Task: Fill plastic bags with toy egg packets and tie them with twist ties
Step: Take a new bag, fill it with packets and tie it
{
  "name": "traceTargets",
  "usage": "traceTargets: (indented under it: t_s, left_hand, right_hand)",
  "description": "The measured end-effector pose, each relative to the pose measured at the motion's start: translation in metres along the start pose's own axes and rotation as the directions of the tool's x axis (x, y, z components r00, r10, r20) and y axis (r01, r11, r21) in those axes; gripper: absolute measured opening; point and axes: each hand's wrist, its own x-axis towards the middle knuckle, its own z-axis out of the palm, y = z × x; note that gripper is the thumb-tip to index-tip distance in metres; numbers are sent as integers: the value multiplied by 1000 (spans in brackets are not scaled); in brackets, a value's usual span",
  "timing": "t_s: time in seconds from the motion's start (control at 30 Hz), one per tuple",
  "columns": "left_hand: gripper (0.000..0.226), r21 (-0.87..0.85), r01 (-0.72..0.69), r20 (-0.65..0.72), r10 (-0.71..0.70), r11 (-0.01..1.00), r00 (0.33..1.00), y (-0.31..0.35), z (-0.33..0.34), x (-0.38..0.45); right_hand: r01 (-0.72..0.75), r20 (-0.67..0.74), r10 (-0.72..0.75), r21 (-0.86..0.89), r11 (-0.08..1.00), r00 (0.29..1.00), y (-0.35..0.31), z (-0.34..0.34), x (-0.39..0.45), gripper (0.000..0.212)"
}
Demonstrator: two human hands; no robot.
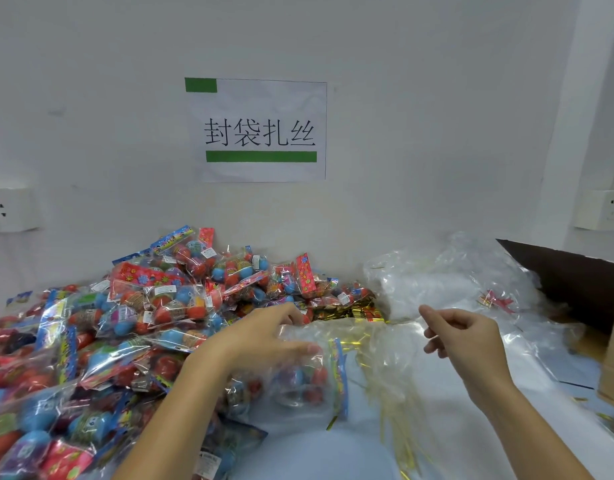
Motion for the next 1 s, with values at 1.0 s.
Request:
traceTargets:
  t_s: [1.0]
  left_hand:
    - [38,-186,41,-542,-137,982,829,-16,-24,-3]
  right_hand:
    - [538,557,-127,-681,496,821,-90,163,83,16]
